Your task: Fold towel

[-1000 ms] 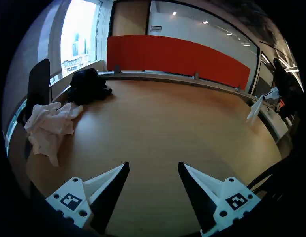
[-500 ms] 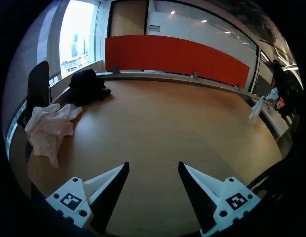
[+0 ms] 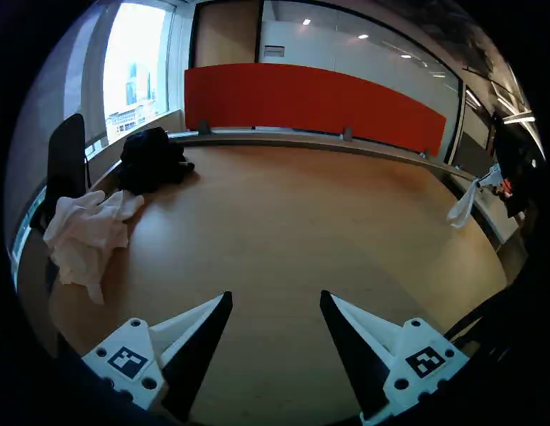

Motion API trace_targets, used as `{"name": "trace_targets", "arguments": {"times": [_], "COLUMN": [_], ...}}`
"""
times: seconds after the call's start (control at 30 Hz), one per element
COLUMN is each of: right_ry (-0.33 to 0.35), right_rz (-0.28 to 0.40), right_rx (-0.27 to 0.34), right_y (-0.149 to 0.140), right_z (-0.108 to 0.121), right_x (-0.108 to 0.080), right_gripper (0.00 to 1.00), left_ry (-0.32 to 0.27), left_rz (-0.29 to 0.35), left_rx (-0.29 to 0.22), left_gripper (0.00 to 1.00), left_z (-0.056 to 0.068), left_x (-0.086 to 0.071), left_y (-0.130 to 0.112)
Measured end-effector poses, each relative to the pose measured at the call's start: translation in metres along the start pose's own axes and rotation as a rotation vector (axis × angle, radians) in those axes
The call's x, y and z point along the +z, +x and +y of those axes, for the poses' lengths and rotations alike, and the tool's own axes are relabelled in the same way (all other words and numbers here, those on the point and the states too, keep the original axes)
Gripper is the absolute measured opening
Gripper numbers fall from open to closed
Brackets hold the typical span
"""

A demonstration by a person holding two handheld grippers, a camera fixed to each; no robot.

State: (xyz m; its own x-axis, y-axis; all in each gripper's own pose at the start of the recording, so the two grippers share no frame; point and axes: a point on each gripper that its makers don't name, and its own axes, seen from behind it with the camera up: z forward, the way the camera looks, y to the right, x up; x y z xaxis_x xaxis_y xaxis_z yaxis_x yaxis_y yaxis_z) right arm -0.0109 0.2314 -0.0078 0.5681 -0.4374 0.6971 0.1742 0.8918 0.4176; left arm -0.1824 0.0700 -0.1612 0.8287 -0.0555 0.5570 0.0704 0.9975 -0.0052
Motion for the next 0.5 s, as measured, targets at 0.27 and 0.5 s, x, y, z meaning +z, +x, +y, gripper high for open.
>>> {"name": "trace_targets", "arguments": {"times": [0.27, 0.5], "right_ry": [-0.019, -0.031], "right_rz": [-0.082, -0.14], "right_rx": [0.029, 0.079], "right_y": [-0.052, -0.092], "right_z": [0.007, 0.007], "right_x": [0.0, 0.003], "right_gripper": [0.03, 0.03], "left_ry": [-0.001, -0.002], "left_rz": [-0.007, -0.011], "left_rx": [0.002, 0.007], "left_gripper": [0.92, 0.92], "left_z": [0.001, 0.003], "left_x": [-0.001, -0.002], "left_y": [-0.002, -0.004]}}
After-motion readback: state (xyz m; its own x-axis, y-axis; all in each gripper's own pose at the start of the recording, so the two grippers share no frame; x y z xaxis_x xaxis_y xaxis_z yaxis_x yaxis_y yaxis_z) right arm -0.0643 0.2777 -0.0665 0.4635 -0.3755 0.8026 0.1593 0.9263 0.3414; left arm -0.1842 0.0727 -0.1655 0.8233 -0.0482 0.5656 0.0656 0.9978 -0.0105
